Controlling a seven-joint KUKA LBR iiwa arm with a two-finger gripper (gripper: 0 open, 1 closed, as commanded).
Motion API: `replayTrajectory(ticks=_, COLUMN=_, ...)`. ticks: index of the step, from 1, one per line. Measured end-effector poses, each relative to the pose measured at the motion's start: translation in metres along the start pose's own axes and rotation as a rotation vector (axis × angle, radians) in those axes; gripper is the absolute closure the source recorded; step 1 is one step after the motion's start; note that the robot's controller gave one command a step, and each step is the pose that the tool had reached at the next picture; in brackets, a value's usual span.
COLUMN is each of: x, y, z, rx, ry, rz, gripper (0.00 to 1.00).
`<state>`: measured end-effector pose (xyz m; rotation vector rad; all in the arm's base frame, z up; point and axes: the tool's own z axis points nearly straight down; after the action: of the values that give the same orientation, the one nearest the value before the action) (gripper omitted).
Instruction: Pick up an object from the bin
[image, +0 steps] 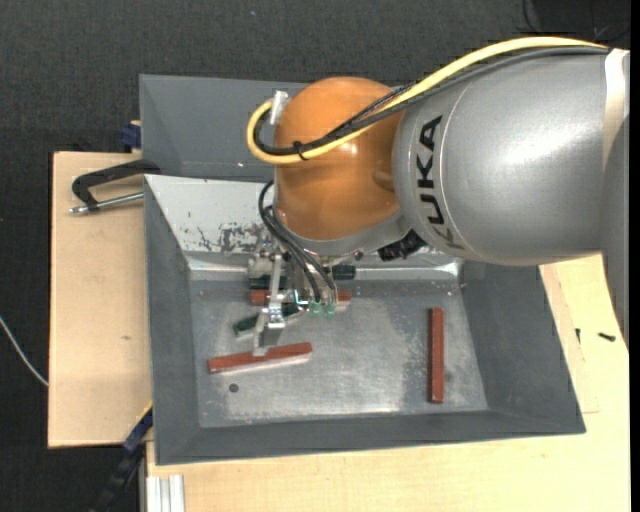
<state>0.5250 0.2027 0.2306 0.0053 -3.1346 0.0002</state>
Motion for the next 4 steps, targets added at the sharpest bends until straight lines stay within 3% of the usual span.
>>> replayTrajectory(ticks=1, x=0.000, y=0.000, z=-0.002, rx=-0.001, ry=-0.003, rz=0.001, gripper=0.00)
replayTrajectory(ticks=2, x=0.015, y=0.013, z=-0.045, rx=-0.001, ry=-0.008, rz=-0.036, gripper=0.00)
replayTrajectory(ticks=3, x=0.010, y=0.015, z=-0.025, rx=-0.005, ry=-0.022, rz=-0.100, gripper=0.00)
replayTrajectory(ticks=4, x=0.005, y=0.007, z=0.046, rx=-0.001, ry=-0.012, rz=-0.283, gripper=0.00)
